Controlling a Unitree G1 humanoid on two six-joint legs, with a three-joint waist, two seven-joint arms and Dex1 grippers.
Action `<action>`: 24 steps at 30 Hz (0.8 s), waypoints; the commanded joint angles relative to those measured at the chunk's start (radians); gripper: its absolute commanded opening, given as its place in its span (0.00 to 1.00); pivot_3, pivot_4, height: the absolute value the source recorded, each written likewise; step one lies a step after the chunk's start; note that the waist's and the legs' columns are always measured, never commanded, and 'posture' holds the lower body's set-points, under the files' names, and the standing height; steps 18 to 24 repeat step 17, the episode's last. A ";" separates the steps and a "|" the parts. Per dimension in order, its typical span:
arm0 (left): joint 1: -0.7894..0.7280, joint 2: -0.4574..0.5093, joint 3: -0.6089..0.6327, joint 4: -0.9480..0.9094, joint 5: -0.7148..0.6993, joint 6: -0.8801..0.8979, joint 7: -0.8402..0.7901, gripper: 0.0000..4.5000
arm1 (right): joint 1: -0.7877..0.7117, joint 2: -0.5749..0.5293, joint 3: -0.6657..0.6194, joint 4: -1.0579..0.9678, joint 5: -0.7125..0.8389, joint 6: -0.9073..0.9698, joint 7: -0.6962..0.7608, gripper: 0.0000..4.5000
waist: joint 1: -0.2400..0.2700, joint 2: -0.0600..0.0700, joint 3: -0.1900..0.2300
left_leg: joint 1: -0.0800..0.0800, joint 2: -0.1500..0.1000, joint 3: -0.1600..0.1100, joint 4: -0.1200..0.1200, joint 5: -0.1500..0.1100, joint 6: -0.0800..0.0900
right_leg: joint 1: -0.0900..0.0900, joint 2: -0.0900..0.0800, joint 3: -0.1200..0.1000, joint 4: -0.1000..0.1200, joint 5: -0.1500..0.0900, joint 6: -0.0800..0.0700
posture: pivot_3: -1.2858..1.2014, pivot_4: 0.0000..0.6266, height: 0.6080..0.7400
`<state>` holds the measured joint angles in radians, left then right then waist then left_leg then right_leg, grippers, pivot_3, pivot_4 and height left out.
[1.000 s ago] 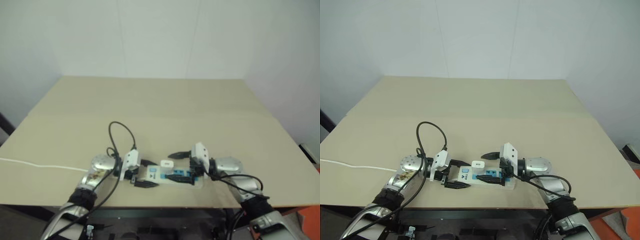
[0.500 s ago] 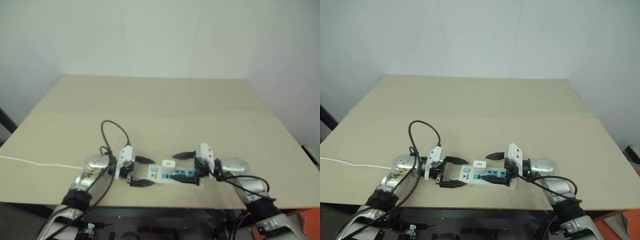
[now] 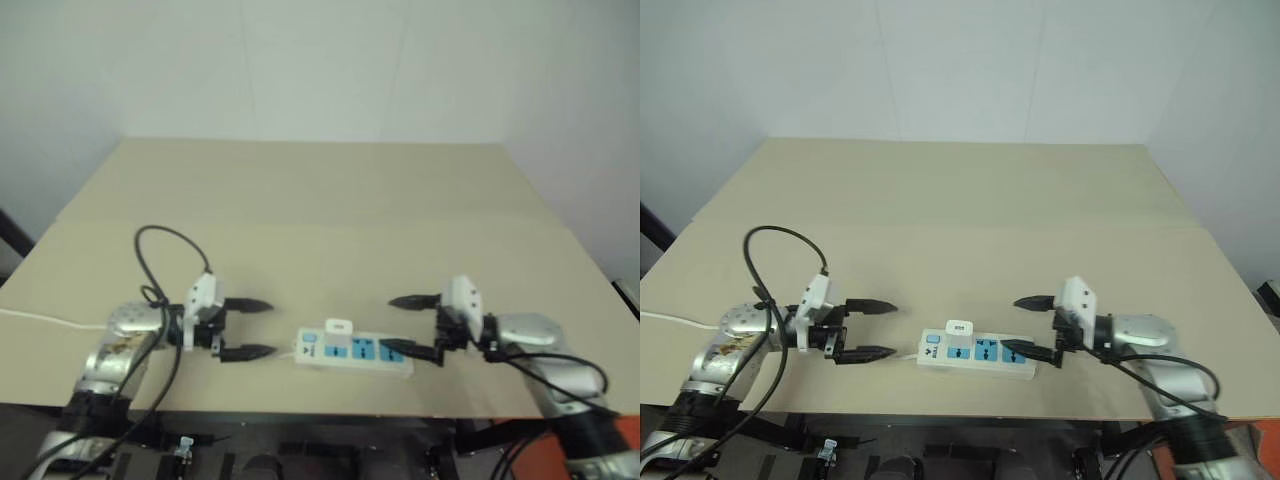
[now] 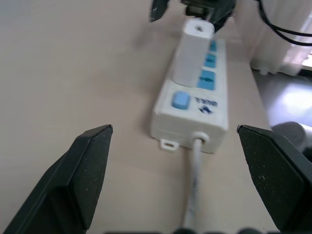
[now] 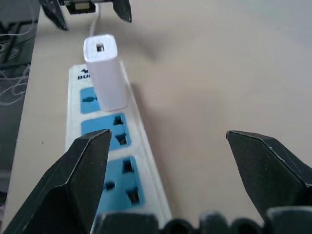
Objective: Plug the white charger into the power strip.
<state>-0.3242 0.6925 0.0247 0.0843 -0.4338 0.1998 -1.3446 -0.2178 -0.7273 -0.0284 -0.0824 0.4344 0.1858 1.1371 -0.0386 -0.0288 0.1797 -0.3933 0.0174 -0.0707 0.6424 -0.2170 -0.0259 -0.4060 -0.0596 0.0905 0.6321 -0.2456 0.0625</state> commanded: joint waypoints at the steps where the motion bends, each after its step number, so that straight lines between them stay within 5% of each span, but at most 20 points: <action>1: 0.035 0.035 0.065 -0.075 -0.028 0.044 0.059 0.99 | 0.052 -0.056 -0.099 -0.069 0.043 0.043 -0.008 1.00 | -0.003 0.000 0.002 | 0.000 0.000 0.000 0.000 0.000 0.000 | 0.000 0.000 0.000 0.000 0.000 0.000 | 0.52 0.24 1.00; 10: 0.149 0.057 0.134 -0.191 -0.065 0.124 0.149 0.99 | 0.137 -0.128 -0.213 -0.124 0.054 0.125 -0.053 1.00 | -0.004 0.000 0.006 | 0.001 0.000 0.001 0.000 0.000 0.000 | 0.000 0.000 0.000 0.000 0.000 0.000 | 0.52 0.24 1.00; 24: 0.169 0.055 0.138 -0.212 -0.069 0.132 0.167 0.99 | 0.128 -0.127 -0.211 -0.135 0.051 0.146 -0.054 1.00 | -0.004 -0.001 0.006 | 0.001 0.000 0.001 0.000 0.000 0.000 | 0.000 0.000 0.000 0.000 0.000 0.001 | 0.52 0.24 1.00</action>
